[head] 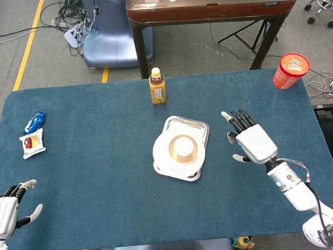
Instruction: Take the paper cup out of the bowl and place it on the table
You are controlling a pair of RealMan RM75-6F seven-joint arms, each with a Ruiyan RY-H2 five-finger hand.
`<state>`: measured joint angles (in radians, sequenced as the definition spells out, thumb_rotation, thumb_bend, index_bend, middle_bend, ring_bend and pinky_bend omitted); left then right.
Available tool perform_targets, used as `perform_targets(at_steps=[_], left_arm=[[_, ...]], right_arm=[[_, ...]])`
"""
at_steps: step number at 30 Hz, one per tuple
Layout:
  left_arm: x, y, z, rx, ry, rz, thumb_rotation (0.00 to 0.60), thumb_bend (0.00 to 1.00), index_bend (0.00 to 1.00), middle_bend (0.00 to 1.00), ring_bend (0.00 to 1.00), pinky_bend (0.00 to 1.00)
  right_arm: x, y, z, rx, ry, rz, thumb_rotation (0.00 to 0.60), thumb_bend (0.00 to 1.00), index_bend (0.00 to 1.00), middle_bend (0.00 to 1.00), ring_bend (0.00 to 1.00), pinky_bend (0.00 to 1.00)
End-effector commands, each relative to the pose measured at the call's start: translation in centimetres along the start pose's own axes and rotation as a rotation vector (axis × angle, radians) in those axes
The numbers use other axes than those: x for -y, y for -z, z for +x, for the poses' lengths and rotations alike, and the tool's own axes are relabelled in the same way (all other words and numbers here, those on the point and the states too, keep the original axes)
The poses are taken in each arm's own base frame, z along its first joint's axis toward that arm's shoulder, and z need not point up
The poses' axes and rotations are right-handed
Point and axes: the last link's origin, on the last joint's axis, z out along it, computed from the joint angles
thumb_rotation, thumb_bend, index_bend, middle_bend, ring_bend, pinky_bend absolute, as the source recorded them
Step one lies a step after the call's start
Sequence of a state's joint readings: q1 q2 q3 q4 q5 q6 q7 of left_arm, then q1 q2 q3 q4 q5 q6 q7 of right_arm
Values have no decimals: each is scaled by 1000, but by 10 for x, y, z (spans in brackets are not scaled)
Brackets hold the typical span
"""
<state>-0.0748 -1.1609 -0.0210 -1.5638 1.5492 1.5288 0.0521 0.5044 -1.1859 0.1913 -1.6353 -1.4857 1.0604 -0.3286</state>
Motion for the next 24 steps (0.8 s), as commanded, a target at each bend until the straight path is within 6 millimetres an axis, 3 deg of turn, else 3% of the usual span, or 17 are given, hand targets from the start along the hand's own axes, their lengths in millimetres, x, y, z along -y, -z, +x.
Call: perform_targets(at_steps=[1,14,24], left_arm=[[-1,1,1,-4,2,-2,600,244,271,371,337,591],[-1,1,2,1,3,3,600,244,271,371,337,591],[1,0,3,-1,9,10,600,243,271,371,337,591]], right_arm=[[2,-12,-4,13,5,-2,600,132,472,31,0,0],[18,-49,-13,26,58,40,600,126,471,24,0,0],[44,-72,-20,49,100,123,600,177,472,14,0,0]])
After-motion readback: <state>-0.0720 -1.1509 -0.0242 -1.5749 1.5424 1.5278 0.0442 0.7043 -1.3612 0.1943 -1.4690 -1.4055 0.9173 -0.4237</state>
